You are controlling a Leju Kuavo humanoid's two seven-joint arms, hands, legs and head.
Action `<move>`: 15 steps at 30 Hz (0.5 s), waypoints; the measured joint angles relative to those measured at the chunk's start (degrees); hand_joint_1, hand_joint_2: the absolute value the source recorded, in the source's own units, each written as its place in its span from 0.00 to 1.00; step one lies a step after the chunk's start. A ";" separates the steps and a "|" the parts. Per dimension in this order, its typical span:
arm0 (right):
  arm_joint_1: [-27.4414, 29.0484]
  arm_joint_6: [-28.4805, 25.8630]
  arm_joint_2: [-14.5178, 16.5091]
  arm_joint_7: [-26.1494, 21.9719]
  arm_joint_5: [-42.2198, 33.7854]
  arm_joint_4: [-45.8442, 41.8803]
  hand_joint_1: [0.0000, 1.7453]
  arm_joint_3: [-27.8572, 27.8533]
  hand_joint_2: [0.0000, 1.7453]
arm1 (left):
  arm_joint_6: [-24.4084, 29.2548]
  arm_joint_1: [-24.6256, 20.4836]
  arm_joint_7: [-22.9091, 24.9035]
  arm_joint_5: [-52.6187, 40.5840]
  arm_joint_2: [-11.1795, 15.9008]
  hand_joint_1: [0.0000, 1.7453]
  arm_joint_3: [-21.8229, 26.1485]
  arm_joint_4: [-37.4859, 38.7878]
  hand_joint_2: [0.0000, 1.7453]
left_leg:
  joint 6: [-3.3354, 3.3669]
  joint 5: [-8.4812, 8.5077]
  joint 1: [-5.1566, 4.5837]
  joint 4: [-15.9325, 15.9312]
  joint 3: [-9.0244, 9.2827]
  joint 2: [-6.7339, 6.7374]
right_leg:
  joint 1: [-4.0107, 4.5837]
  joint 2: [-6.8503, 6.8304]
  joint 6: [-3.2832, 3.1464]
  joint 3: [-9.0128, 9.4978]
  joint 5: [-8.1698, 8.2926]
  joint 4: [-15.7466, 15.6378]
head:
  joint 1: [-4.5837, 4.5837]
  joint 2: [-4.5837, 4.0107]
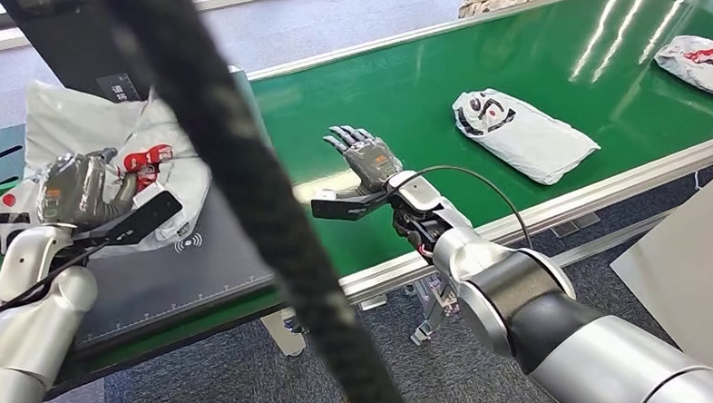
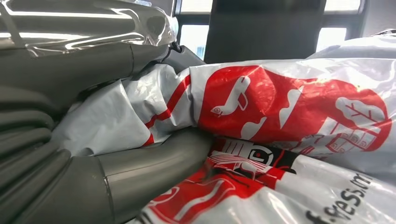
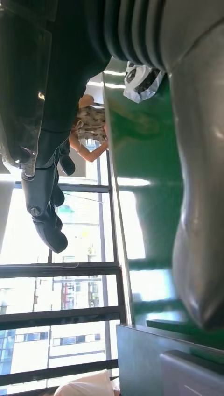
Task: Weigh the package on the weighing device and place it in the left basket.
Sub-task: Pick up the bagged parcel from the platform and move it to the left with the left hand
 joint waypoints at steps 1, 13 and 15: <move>0.26 0.01 0.03 -0.09 0.01 0.00 0.00 -0.09 0.00 | 0.06 -0.51 -0.34 0.07 0.09 1.00 0.04 -0.52 1.00 | 0.00 0.00 0.00 0.00 -0.02 0.01 | 0.00 0.00 0.00 -0.02 0.00 0.00 | 0.00 0.00; 1.91 0.03 -0.32 -0.28 -0.14 -0.01 0.00 -1.32 0.00 | -0.97 -0.44 0.48 1.59 3.34 1.00 0.08 -0.60 1.00 | 0.00 0.00 0.00 -0.01 -0.06 0.06 | 0.01 0.02 0.00 -0.11 0.00 0.00 | 0.00 0.00; 2.10 0.02 -0.61 -0.28 -0.15 -0.01 0.00 -1.67 0.00 | -0.80 0.44 0.47 1.78 4.33 1.00 0.08 -0.06 1.00 | 0.00 0.00 0.00 -0.01 -0.08 0.05 | 0.01 0.03 0.00 -0.13 0.00 0.00 | -0.01 0.00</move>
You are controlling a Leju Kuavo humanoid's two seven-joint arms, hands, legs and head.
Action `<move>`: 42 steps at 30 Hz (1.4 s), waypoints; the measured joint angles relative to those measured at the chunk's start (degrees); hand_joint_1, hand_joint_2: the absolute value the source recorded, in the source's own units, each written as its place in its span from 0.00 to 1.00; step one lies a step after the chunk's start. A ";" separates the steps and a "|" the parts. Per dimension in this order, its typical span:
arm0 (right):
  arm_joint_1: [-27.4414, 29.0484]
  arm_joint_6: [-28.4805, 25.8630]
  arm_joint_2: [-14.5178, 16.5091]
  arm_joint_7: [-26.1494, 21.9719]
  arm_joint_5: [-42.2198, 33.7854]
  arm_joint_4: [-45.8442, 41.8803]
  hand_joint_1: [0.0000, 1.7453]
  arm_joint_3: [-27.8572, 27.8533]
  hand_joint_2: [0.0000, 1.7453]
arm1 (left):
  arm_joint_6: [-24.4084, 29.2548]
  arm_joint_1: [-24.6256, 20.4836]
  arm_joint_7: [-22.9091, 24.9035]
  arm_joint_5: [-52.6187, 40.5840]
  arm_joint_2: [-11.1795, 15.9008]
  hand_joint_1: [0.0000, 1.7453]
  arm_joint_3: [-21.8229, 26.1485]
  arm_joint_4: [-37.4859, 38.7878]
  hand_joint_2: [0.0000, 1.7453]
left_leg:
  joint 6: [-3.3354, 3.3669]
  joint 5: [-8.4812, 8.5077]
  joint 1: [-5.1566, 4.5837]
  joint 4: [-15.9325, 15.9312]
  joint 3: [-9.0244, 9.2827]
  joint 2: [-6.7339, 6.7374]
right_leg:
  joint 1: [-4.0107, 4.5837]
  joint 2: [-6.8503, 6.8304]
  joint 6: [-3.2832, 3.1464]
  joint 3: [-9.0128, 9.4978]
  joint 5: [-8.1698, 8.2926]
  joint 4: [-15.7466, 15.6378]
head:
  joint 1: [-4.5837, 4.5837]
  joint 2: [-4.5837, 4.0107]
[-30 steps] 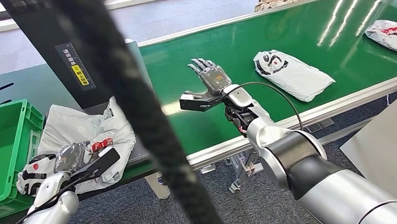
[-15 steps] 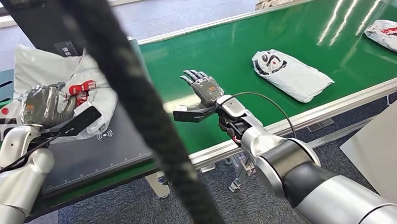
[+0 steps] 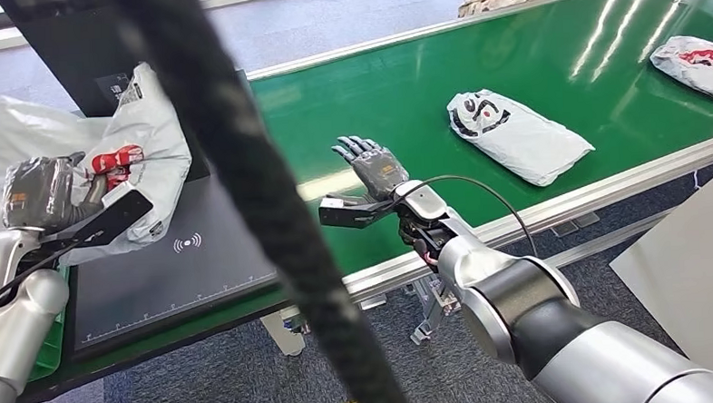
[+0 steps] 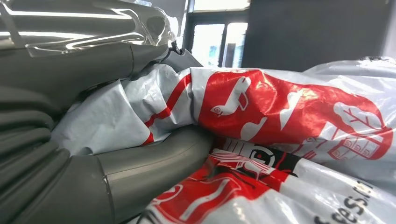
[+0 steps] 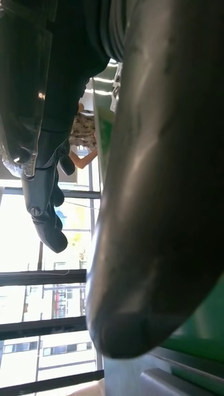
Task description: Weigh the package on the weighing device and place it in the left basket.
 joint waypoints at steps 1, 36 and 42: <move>0.07 0.00 -0.14 -0.01 0.00 0.00 0.00 -0.16 0.00 | 0.03 0.35 -0.02 0.03 0.40 1.00 0.00 0.22 1.00 | 0.00 0.00 0.00 0.00 -0.02 -0.01 | 0.00 -0.01 0.00 -0.01 0.00 0.00 | 0.00 0.00; 3.08 -1.07 -2.99 -0.79 -0.07 0.02 0.00 -2.87 0.00 | 0.10 13.09 10.78 3.60 32.09 1.00 9.66 5.98 1.00 | -0.28 -0.26 0.07 -0.36 0.56 1.63 | 0.08 1.55 -0.20 -0.07 0.08 0.07 | -0.01 0.00; 3.75 -1.05 -2.76 -0.82 -0.04 0.00 0.00 -3.10 0.00 | -0.12 15.35 10.11 3.60 37.80 0.41 13.22 5.96 0.75 | -0.31 -0.25 0.07 -0.41 0.57 1.57 | 0.09 1.54 -0.22 -0.10 0.06 0.08 | -0.01 0.00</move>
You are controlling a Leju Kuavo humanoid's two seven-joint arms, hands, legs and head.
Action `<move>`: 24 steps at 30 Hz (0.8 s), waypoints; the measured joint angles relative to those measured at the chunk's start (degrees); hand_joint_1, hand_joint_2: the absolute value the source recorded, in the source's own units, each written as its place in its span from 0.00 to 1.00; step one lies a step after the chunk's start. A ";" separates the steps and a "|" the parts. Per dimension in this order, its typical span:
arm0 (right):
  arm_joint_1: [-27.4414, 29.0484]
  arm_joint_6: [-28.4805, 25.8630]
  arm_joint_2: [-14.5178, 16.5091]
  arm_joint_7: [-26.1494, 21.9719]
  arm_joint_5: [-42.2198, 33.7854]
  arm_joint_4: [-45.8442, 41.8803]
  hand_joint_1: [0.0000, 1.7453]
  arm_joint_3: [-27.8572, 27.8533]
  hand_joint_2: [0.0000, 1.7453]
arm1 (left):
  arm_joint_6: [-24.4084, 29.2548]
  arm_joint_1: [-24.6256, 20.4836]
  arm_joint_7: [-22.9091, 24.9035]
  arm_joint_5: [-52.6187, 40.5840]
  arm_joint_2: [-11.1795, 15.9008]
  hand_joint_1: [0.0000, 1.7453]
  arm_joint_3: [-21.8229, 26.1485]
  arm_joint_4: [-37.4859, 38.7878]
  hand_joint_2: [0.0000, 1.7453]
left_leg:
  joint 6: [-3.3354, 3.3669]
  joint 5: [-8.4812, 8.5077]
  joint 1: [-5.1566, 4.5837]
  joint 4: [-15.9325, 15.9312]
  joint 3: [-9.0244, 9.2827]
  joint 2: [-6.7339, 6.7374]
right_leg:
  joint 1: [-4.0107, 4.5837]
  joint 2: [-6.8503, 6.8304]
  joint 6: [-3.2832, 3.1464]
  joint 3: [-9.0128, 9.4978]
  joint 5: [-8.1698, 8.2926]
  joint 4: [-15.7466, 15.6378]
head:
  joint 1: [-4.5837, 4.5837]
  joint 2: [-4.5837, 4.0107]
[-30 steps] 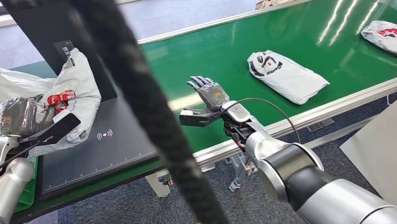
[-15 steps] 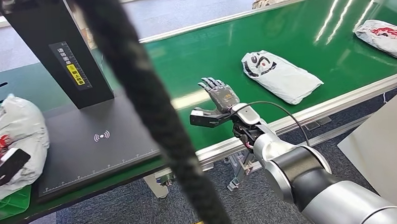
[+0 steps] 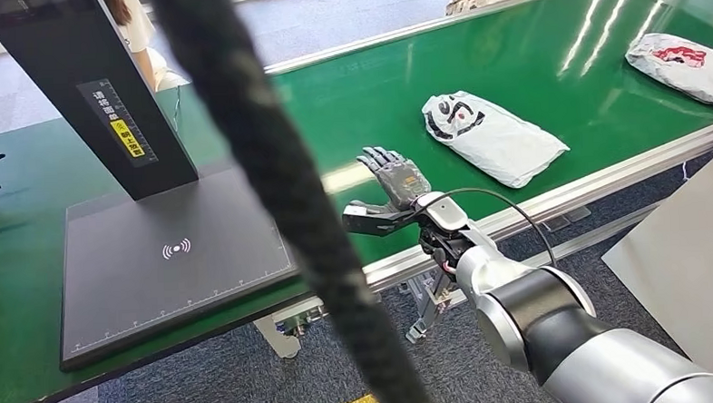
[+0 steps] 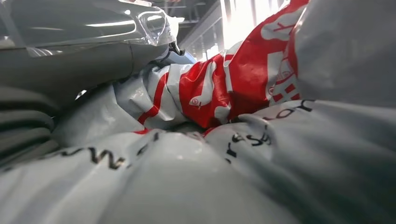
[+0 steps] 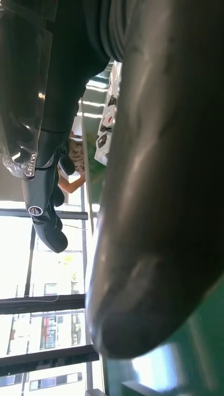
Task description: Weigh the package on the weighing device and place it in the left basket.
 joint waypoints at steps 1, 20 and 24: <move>0.00 0.01 0.10 -0.01 0.04 0.00 0.00 0.00 0.00 | -0.11 0.28 0.25 -0.01 0.35 0.16 0.44 0.00 0.50 | 0.00 0.00 0.00 0.00 -0.01 -0.02 | -0.01 -0.02 0.00 0.00 0.00 0.00 | 0.00 0.00; 0.05 0.04 1.53 0.05 1.30 0.00 0.00 -0.14 0.00 | -0.92 0.47 0.00 -6.91 -3.51 0.00 2.83 -0.03 0.00 | 0.02 0.07 -0.05 0.05 -0.09 -0.59 | -0.06 -0.57 0.01 0.03 -0.01 -0.03 | 0.00 0.00; -0.01 0.11 1.62 0.05 1.60 0.00 0.00 -0.19 0.00 | -0.74 -0.39 -1.06 -8.03 -5.12 0.00 2.78 -0.08 0.00 | 0.03 0.07 -0.05 0.08 -0.14 -0.67 | -0.07 -0.66 0.02 0.03 -0.01 -0.03 | 0.00 0.00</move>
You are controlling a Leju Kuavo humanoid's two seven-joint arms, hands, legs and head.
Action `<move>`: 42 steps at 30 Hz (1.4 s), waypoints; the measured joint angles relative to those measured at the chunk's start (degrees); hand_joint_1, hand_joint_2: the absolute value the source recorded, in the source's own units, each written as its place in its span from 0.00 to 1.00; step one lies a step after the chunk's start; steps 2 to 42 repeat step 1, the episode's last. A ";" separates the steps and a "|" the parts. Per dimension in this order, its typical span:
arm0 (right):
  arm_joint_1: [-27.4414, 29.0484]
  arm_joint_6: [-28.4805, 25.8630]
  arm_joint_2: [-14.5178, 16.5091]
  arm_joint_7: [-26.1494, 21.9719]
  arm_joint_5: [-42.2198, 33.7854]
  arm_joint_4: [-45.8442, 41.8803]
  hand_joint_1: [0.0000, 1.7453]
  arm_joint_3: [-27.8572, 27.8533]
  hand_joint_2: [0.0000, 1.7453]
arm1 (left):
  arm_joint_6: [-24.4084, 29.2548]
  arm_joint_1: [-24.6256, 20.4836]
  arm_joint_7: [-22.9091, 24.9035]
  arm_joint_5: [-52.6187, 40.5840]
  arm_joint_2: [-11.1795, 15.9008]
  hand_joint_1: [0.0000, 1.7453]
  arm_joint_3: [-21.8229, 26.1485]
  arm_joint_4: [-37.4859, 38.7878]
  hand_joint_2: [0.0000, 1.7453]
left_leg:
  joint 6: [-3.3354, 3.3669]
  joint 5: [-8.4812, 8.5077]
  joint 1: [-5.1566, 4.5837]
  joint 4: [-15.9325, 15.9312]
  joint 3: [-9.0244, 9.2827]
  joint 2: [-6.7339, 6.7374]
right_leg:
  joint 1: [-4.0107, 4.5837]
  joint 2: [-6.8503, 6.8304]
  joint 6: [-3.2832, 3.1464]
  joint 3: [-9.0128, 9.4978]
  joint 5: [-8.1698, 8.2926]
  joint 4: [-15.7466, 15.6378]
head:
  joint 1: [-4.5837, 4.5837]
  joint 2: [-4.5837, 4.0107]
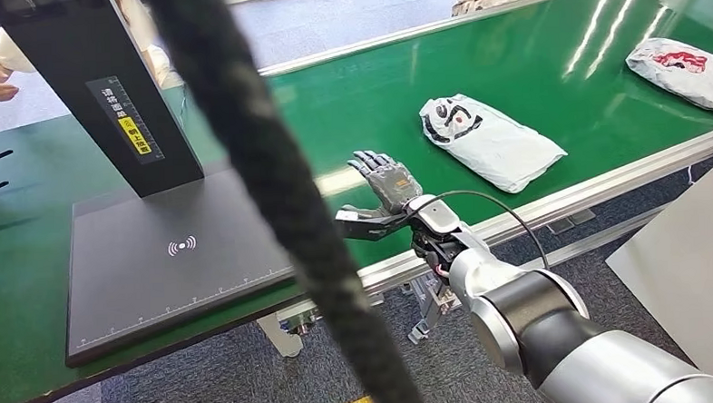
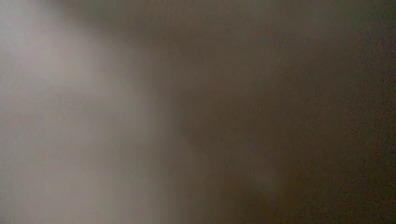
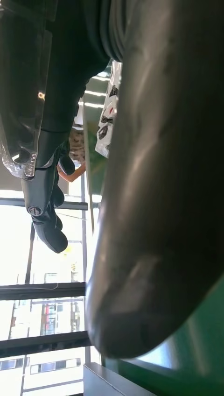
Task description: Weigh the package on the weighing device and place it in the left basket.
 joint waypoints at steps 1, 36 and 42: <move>-0.01 0.01 0.01 0.00 0.02 0.00 0.00 -0.01 0.00 | 0.03 -0.11 -0.14 -0.14 -0.21 0.00 -0.01 -0.01 0.00 | 0.00 0.00 0.00 0.00 0.00 0.00 | 0.00 -0.01 0.00 0.00 0.00 0.00 | 0.00 0.00; -0.01 0.01 0.01 0.00 0.02 0.00 0.00 -0.01 0.00 | 0.03 -0.11 -0.14 -0.14 -0.21 0.00 -0.01 -0.01 0.00 | 0.00 0.00 0.00 0.00 0.00 0.00 | 0.00 -0.01 0.00 0.00 0.00 0.00 | 0.00 0.00; -0.01 0.01 0.01 0.00 0.02 0.00 0.00 -0.01 0.00 | 0.03 -0.11 -0.14 -0.14 -0.21 0.00 -0.01 -0.01 0.00 | 0.00 0.00 0.00 0.00 0.00 0.00 | 0.00 -0.01 0.00 0.00 0.00 0.00 | 0.00 0.00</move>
